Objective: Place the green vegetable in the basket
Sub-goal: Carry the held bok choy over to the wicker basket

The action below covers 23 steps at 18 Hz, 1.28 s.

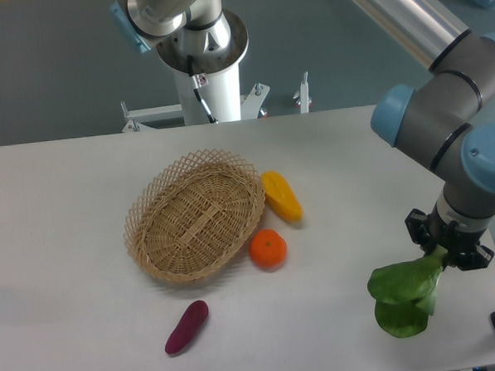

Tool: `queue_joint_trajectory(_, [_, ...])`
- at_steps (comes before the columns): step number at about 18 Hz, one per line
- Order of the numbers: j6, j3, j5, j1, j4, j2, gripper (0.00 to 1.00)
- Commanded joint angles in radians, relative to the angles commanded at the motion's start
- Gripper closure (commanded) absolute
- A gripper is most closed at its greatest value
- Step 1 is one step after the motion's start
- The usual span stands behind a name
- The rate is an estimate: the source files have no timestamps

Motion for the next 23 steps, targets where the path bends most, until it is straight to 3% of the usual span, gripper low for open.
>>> queue_joint_trajectory(9, [-0.048,-0.026,-0.052,0.002,0.000,0.015,0.73])
queue_joint_trajectory(13, [-0.048,-0.118,-0.074,-0.006,0.017,0.069,0.73])
queue_joint_trajectory(20, [-0.066,-0.247,-0.106,-0.100,0.017,0.156,0.73])
queue_joint_trajectory(23, [-0.066,-0.342,-0.133,-0.126,0.020,0.216,0.73])
